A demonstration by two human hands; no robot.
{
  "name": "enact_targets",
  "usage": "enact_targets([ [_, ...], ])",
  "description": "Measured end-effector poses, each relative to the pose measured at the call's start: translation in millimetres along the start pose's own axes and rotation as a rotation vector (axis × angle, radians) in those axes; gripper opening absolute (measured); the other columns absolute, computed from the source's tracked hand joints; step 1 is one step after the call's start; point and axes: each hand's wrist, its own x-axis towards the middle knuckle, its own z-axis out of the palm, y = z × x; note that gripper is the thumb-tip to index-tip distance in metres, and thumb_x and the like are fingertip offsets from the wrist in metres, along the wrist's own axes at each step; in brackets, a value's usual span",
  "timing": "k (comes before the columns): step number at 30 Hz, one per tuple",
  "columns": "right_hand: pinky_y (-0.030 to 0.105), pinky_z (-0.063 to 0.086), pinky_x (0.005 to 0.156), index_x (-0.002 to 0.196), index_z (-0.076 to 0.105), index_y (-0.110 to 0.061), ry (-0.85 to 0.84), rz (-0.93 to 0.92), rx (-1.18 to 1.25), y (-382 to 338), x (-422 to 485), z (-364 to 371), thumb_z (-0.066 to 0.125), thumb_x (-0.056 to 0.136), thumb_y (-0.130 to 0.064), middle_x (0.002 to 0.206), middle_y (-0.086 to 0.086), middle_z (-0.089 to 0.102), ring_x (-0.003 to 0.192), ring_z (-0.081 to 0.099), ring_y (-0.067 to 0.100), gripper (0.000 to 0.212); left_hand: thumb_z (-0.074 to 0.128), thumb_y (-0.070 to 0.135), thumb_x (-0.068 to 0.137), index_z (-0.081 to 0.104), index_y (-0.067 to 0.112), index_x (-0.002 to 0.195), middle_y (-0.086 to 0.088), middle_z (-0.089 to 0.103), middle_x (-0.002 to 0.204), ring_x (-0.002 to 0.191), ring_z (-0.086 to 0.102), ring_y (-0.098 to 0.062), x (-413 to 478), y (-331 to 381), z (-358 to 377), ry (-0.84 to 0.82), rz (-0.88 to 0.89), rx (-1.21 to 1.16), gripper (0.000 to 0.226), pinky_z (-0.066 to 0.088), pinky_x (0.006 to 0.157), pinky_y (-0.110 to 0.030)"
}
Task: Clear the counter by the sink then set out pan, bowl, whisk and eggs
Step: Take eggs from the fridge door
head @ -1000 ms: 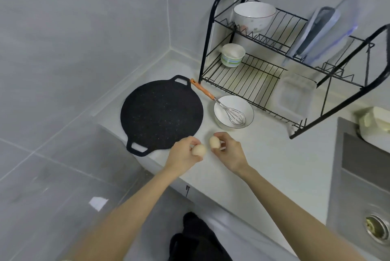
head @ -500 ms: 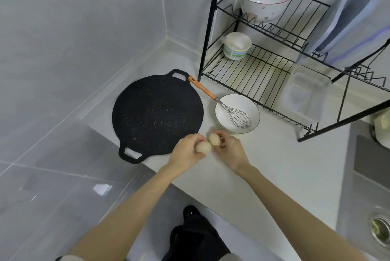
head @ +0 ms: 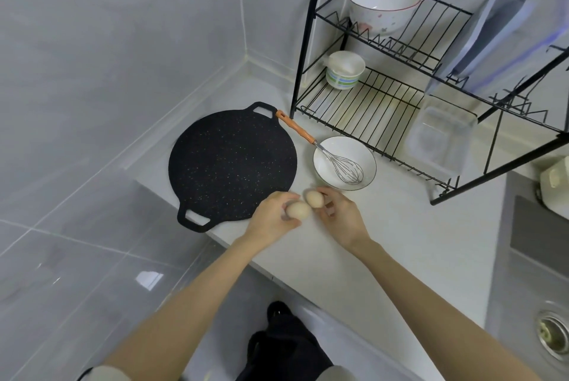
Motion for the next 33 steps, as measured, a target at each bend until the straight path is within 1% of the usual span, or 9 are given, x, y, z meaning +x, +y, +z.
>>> enact_targets([
  [2, 0.016, 0.04, 0.077, 0.126, 0.056, -0.018, 0.011, 0.011, -0.026, -2.2, -7.3, -7.4, 0.06, 0.088, -0.01, 0.12, -0.001, 0.062, 0.088, 0.055, 0.012, 0.039, 0.077, 0.016, 0.073, 0.058, 0.023, 0.122, 0.006, 0.055, 0.118, 0.098, 0.054, -0.008, -6.1, 3.9, -4.8, 0.01, 0.001, 0.006, 0.053, 0.04, 0.083, -0.019],
  [3, 0.014, 0.038, 0.076, 0.127, 0.055, -0.017, 0.016, 0.015, -0.042, -3.1, -10.8, -11.4, 0.06, 0.087, -0.009, 0.122, -0.001, 0.06, 0.087, 0.053, 0.011, 0.041, 0.077, 0.017, 0.073, 0.058, 0.023, 0.123, 0.006, 0.054, 0.117, 0.098, 0.053, -0.008, -8.9, 5.8, -7.5, 0.018, 0.0, 0.012, 0.053, 0.04, 0.083, -0.02],
  [7, 0.018, 0.04, 0.078, 0.129, 0.053, -0.019, 0.046, 0.014, -0.071, -8.2, -31.6, -27.2, 0.06, 0.087, -0.011, 0.126, -0.006, 0.059, 0.089, 0.056, 0.012, 0.043, 0.074, 0.023, 0.078, 0.056, 0.024, 0.126, 0.006, 0.053, 0.121, 0.101, 0.054, -0.009, -25.4, 15.3, -21.1, 0.051, 0.034, 0.017, 0.051, 0.044, 0.086, -0.024],
  [12, 0.022, 0.046, 0.082, 0.125, 0.057, -0.022, 0.11, -0.034, -0.056, -22.1, -66.2, -45.9, 0.06, 0.088, -0.014, 0.121, -0.011, 0.061, 0.091, 0.059, 0.013, 0.037, 0.066, 0.021, 0.087, 0.054, 0.022, 0.128, 0.004, 0.055, 0.128, 0.107, 0.054, -0.011, -56.4, 30.7, -38.0, 0.128, 0.086, -0.01, 0.043, 0.046, 0.093, -0.029],
  [15, 0.021, 0.046, 0.082, 0.122, 0.058, -0.022, 0.131, -0.06, -0.022, -32.9, -84.9, -53.4, 0.06, 0.089, -0.014, 0.119, -0.012, 0.061, 0.092, 0.059, 0.012, 0.035, 0.064, 0.022, 0.088, 0.055, 0.021, 0.128, 0.005, 0.057, 0.128, 0.106, 0.054, -0.009, -76.0, 41.9, -46.6, 0.164, 0.117, -0.023, 0.04, 0.044, 0.089, -0.022],
  [21, 0.029, 0.051, 0.083, 0.12, 0.058, -0.022, 0.143, -0.159, 0.019, -57.5, -118.7, -66.1, 0.061, 0.088, -0.018, 0.117, -0.012, 0.062, 0.093, 0.059, 0.012, 0.032, 0.063, 0.03, 0.089, 0.057, 0.026, 0.125, 0.015, 0.056, 0.123, 0.102, 0.056, -0.004, -122.8, 68.7, -60.5, 0.233, 0.123, -0.037, 0.037, 0.04, 0.078, -0.008],
  [26, 0.025, 0.05, 0.081, 0.12, 0.058, -0.025, 0.09, -0.284, 0.034, -78.3, -151.2, -75.8, 0.061, 0.09, -0.021, 0.115, -0.016, 0.061, 0.094, 0.058, 0.01, 0.031, 0.06, 0.033, 0.09, 0.057, 0.03, 0.124, 0.02, 0.057, 0.123, 0.103, 0.057, 0.0, -178.2, 90.9, -58.0, 0.347, 0.109, -0.047, 0.034, 0.042, 0.077, -0.009],
  [30, 0.024, 0.049, 0.081, 0.12, 0.058, -0.026, 0.025, -0.381, 0.031, -80.2, -179.5, -79.3, 0.06, 0.09, -0.019, 0.115, -0.016, 0.061, 0.093, 0.057, 0.007, 0.031, 0.058, 0.03, 0.092, 0.057, 0.027, 0.124, 0.017, 0.058, 0.122, 0.103, 0.058, -0.001, -224.5, 101.1, -41.9, 0.44, 0.083, -0.098, 0.033, 0.048, 0.089, -0.022],
  [33, 0.023, 0.048, 0.083, 0.122, 0.058, -0.025, -0.046, -0.445, 0.019, -75.5, -206.8, -80.8, 0.059, 0.09, -0.02, 0.119, -0.015, 0.06, 0.096, 0.056, 0.008, 0.032, 0.056, 0.025, 0.093, 0.059, 0.026, 0.122, 0.019, 0.059, 0.114, 0.098, 0.057, 0.005, -268.3, 107.8, -20.0, 0.539, 0.041, -0.131, 0.028, 0.045, 0.087, -0.015],
])
